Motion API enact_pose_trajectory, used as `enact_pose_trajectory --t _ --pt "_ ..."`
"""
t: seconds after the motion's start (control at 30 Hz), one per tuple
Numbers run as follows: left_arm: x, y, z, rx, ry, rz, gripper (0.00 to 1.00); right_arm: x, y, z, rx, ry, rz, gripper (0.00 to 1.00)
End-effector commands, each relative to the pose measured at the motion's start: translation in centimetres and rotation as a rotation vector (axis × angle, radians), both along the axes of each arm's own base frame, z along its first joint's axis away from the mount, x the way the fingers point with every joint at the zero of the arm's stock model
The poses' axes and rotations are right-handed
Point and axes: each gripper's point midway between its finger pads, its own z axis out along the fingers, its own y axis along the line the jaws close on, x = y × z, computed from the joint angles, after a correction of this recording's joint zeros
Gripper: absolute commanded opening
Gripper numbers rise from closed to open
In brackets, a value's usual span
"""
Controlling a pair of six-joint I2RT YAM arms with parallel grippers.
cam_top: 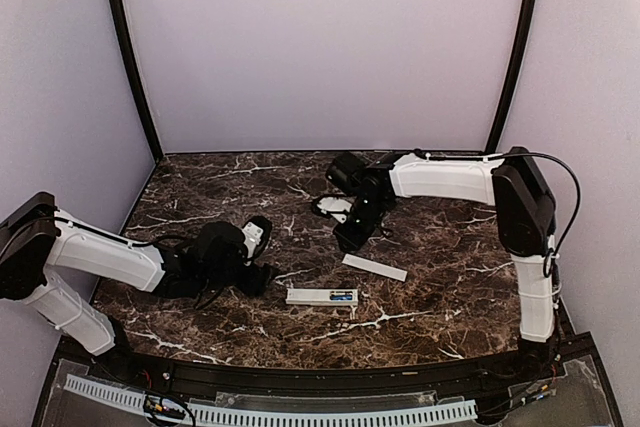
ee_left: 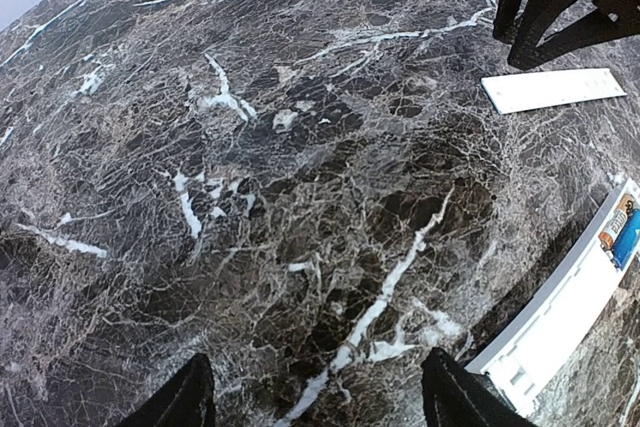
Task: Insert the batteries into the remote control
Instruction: Pick up the battery cover at the center of the board.
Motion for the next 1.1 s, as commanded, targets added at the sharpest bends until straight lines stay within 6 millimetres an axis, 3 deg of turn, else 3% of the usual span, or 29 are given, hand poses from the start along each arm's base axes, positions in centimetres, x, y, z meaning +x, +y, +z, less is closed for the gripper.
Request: enact_pose_trajectory --t 0.0,0.5,1.07 --pt "0.1 -0.3 0.2 0.005 -0.011 -0.008 0.70 -0.4 -0.2 -1.8 -0.021 0.048 -0.015 0.19" --pt "0.0 -0.2 0.1 0.008 -0.006 -0.006 0.71 -1.5 -0.8 -4.0 -0.037 0.091 -0.033 0.12" --pt "-0.1 -0.3 -0.4 0.015 0.003 -0.012 0.71 -1.3 -0.7 -5.4 -0.078 0.061 -0.046 0.07"
